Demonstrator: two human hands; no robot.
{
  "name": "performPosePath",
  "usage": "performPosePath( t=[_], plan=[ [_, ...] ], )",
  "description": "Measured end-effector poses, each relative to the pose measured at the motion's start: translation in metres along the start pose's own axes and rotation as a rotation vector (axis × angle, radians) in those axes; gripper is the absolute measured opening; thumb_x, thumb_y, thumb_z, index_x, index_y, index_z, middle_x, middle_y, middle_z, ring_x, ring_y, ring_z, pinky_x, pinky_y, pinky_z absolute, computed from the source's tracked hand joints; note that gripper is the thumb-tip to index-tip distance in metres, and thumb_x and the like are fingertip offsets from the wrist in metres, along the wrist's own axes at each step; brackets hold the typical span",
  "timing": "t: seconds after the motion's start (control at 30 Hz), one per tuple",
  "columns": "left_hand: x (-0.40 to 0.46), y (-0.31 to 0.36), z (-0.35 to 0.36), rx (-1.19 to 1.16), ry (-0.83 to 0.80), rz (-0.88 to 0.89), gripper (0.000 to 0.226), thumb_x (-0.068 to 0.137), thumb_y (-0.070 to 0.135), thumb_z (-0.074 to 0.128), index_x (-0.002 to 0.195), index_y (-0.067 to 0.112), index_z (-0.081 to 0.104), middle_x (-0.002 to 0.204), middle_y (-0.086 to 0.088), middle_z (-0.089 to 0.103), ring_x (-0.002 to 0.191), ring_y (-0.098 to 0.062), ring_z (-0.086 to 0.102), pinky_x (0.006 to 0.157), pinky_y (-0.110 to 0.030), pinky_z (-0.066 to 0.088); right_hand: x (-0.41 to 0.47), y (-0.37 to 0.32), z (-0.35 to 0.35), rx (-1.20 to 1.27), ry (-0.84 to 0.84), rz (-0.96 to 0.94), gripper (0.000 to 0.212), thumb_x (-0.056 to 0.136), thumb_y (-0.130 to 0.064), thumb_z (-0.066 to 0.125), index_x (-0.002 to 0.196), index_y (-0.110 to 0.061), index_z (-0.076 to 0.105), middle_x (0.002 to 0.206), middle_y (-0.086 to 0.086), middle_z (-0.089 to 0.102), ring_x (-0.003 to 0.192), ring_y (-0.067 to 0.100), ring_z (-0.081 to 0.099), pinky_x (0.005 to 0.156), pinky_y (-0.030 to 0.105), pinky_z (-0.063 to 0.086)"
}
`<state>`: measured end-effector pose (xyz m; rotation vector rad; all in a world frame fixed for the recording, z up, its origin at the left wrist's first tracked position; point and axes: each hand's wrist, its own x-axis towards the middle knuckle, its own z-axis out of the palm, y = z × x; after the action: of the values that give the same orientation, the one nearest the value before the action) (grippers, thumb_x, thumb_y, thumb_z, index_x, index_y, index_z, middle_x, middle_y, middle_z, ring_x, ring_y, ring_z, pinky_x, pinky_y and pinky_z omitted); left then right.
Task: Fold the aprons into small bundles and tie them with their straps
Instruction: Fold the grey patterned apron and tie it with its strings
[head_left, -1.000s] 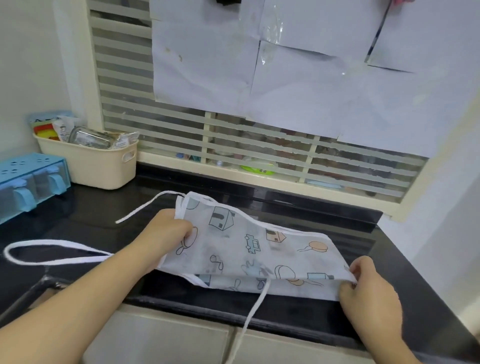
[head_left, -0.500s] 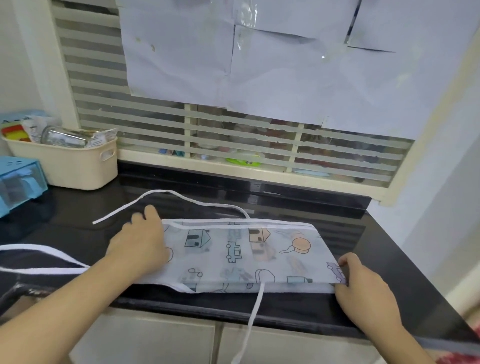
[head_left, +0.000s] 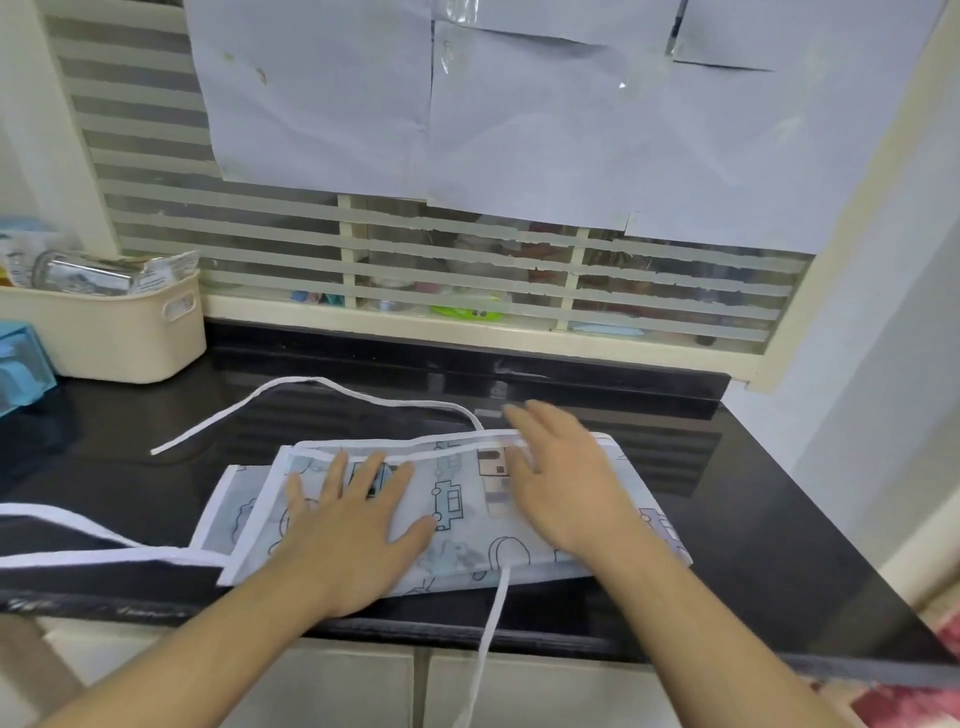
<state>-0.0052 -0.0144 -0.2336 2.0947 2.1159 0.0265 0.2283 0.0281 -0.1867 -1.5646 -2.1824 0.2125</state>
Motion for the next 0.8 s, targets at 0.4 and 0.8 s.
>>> performPosePath(
  t=[0.4, 0.8],
  plan=[
    [-0.006, -0.021, -0.001, 0.008, -0.01, -0.081, 0.08, 0.084, 0.091, 0.003, 0.155, 0.059, -0.016, 0.171, 0.012, -0.022, 0.157, -0.026, -0.025, 0.123, -0.063, -0.016, -0.011, 0.059, 0.032, -0.193, -0.309, 0.158, 0.061, 0.101, -0.067, 0.01, 0.16, -0.055, -0.002, 0.172, -0.015, -0.011, 0.16, 0.018, -0.013, 0.13, 0.046, -0.005],
    [-0.008, -0.031, -0.002, 0.045, -0.026, -0.109, 0.081, 0.086, 0.086, 0.0, 0.157, 0.052, -0.02, 0.171, 0.002, -0.026, 0.157, -0.029, -0.025, 0.127, -0.057, -0.012, -0.035, 0.103, 0.008, -0.252, -0.248, 0.294, 0.064, 0.101, -0.066, 0.003, 0.161, -0.049, -0.007, 0.173, -0.014, -0.01, 0.161, 0.017, -0.008, 0.13, 0.049, -0.001]
  ],
)
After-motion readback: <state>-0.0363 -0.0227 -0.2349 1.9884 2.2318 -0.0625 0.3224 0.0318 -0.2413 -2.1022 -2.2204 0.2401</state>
